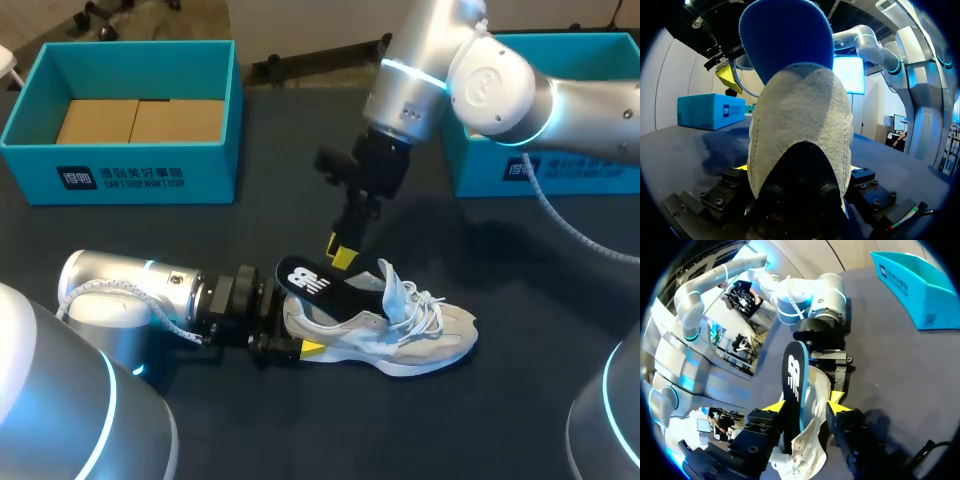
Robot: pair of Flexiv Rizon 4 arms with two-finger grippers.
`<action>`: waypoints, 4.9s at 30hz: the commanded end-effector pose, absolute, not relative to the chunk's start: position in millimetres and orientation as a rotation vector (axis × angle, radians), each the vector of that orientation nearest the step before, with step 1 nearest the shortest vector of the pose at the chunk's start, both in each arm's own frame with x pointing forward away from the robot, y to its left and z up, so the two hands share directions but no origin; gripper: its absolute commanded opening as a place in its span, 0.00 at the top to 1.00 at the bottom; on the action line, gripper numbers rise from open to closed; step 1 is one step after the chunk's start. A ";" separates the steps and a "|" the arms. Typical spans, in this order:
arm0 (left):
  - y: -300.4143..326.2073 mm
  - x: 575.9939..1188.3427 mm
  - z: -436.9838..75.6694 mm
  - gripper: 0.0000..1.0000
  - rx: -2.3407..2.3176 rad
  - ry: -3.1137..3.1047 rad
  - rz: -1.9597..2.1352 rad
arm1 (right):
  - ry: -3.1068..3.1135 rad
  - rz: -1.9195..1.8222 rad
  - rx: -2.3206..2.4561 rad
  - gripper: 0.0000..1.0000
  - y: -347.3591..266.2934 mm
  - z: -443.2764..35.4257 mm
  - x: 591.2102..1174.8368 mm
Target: Take the shoe out of the shoebox, open the shoe tongue, remove and reinsert the insole, then place the shoe into the shoebox
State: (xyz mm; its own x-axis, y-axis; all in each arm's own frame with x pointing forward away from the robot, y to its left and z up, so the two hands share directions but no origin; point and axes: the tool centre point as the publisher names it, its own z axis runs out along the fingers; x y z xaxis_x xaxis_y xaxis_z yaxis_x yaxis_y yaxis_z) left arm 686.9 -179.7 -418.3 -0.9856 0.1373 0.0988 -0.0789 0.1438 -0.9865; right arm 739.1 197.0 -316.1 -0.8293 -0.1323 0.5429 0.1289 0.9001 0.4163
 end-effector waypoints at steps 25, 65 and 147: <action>-180.1 688.6 -421.9 1.00 -0.057 -2.245 1.954 | -2.350 -0.593 -0.044 0.65 216.1 -339.0 705.0; -180.1 688.6 -421.9 1.00 -0.057 -2.245 1.954 | -2.429 -0.752 0.216 1.00 230.0 -306.6 697.0; -180.1 688.6 -421.9 1.00 -0.057 -2.245 1.954 | -2.134 -1.830 -0.418 1.00 162.9 -40.6 670.0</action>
